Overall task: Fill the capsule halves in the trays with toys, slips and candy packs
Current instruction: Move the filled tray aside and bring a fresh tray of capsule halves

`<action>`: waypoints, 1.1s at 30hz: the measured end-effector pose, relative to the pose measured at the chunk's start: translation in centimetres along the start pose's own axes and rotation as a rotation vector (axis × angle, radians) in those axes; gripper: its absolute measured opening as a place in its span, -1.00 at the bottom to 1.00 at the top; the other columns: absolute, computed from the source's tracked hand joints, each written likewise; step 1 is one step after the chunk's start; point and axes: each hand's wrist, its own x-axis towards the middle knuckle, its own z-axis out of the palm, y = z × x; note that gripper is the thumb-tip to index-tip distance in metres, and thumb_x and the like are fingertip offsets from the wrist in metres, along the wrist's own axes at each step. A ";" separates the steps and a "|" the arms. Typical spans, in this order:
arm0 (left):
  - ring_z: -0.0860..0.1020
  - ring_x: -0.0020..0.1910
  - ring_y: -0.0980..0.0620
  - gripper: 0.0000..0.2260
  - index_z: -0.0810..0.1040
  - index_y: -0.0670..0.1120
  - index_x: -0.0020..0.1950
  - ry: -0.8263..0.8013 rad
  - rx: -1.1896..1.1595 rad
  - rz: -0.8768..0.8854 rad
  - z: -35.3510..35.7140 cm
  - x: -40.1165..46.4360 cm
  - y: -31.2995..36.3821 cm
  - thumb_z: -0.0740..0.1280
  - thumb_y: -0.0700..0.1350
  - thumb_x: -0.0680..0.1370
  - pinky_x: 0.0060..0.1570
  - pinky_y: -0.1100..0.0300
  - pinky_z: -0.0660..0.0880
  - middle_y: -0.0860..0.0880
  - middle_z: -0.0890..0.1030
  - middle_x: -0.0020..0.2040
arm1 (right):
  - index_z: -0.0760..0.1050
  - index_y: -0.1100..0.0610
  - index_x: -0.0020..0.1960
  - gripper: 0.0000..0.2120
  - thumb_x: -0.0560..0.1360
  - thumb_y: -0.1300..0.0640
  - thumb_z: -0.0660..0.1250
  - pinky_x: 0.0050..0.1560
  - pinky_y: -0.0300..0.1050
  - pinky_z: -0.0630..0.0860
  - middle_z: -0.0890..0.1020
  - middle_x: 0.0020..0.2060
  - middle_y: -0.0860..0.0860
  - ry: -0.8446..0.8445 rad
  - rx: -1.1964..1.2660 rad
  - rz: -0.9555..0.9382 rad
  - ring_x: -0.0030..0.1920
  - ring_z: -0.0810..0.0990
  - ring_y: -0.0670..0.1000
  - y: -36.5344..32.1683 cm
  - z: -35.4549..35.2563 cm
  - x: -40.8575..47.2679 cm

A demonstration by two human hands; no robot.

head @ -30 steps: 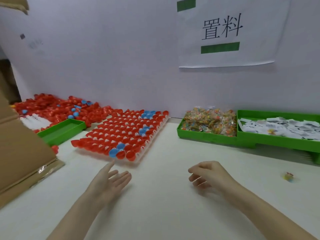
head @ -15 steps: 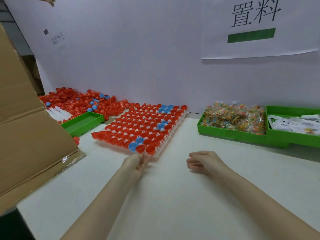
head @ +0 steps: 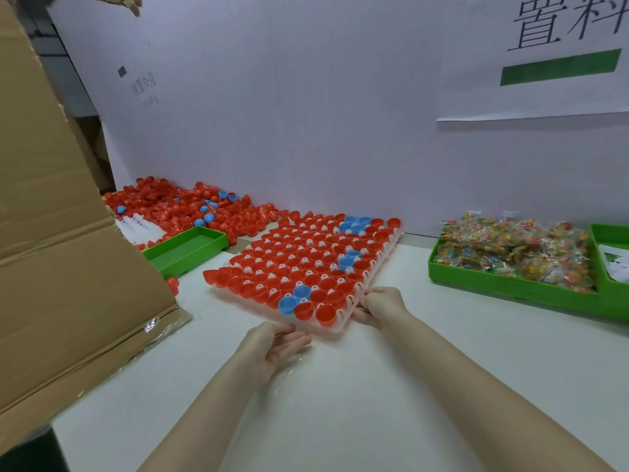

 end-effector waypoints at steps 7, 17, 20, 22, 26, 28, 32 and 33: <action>0.55 0.08 -0.25 -0.79 0.38 -0.36 0.14 0.193 -0.033 0.106 -3.9 1.5 1.8 0.05 -0.37 0.56 -0.08 0.03 0.48 -0.32 0.53 0.01 | 0.49 0.22 -0.22 -0.90 0.45 0.27 0.37 -0.47 -0.17 0.58 0.62 -0.49 0.08 0.038 -0.044 0.038 -0.43 0.63 0.01 -0.1 0.1 -0.7; 0.51 -0.49 -0.11 -0.70 0.39 -0.35 0.25 0.579 0.052 0.300 -11.2 4.2 3.8 0.09 -0.31 0.56 -0.39 0.13 0.48 -0.23 0.51 -0.11 | 0.54 0.32 -0.16 -0.93 0.47 0.34 0.30 -0.46 -0.18 0.59 0.64 -0.35 0.18 0.003 -0.063 0.058 -0.40 0.62 0.05 0.8 -2.2 -4.5; 0.51 -0.24 -0.18 -0.73 0.48 -0.29 0.18 0.739 0.325 0.458 -13.3 4.2 4.5 0.15 -0.19 0.55 -0.20 0.12 0.41 -0.21 0.52 -0.16 | 0.55 0.34 -0.14 -0.90 0.49 0.32 0.29 -0.39 -0.14 0.62 0.64 -0.30 0.21 -0.016 -0.091 0.052 -0.35 0.62 0.09 1.1 -2.8 -5.9; 0.50 0.03 -0.24 -0.74 0.52 -0.25 0.15 0.820 0.495 0.587 -14.0 3.6 5.0 0.17 -0.15 0.56 -0.02 0.06 0.37 -0.24 0.55 0.02 | 0.56 0.34 -0.15 -0.88 0.49 0.34 0.27 -0.36 -0.13 0.62 0.64 -0.31 0.21 -0.027 -0.126 0.054 -0.35 0.62 0.09 1.2 -3.3 -6.7; 0.43 0.17 -0.22 -0.73 0.53 -0.23 0.15 0.793 0.680 0.793 -14.5 2.6 6.3 0.16 -0.12 0.58 0.13 0.00 0.34 -0.24 0.56 0.13 | 0.58 0.39 -0.12 -0.85 0.48 0.39 0.23 -0.32 -0.10 0.63 0.64 -0.26 0.25 -0.061 -0.158 0.053 -0.30 0.61 0.13 1.4 -4.4 -8.0; 0.45 0.17 -0.21 -0.73 0.55 -0.21 0.14 0.727 0.717 0.807 -14.9 2.6 6.8 0.17 -0.10 0.58 0.13 0.00 0.35 -0.21 0.57 0.12 | 0.59 0.39 -0.12 -0.84 0.47 0.39 0.23 -0.31 -0.10 0.63 0.64 -0.28 0.24 -0.084 -0.169 0.053 -0.32 0.62 0.12 1.4 -4.8 -8.7; 0.51 0.09 -0.18 -0.79 0.54 -0.14 -0.02 0.501 0.715 0.697 -15.0 2.8 7.5 0.17 -0.06 0.59 0.16 -0.05 0.40 -0.19 0.59 0.06 | 0.61 0.33 -0.21 -0.83 0.46 0.38 0.25 -0.43 -0.18 0.59 0.66 -0.35 0.21 -0.139 -0.186 0.050 -0.44 0.63 0.04 1.4 -5.4 -10.2; 0.51 0.07 -0.17 -0.77 0.53 -0.15 0.00 0.433 0.719 0.651 -14.9 2.9 7.4 0.16 -0.05 0.60 0.17 -0.06 0.40 -0.19 0.58 0.06 | 0.62 0.32 -0.22 -0.83 0.46 0.37 0.26 -0.43 -0.20 0.58 0.66 -0.34 0.20 -0.151 -0.198 0.043 -0.45 0.63 0.03 1.4 -5.7 -10.6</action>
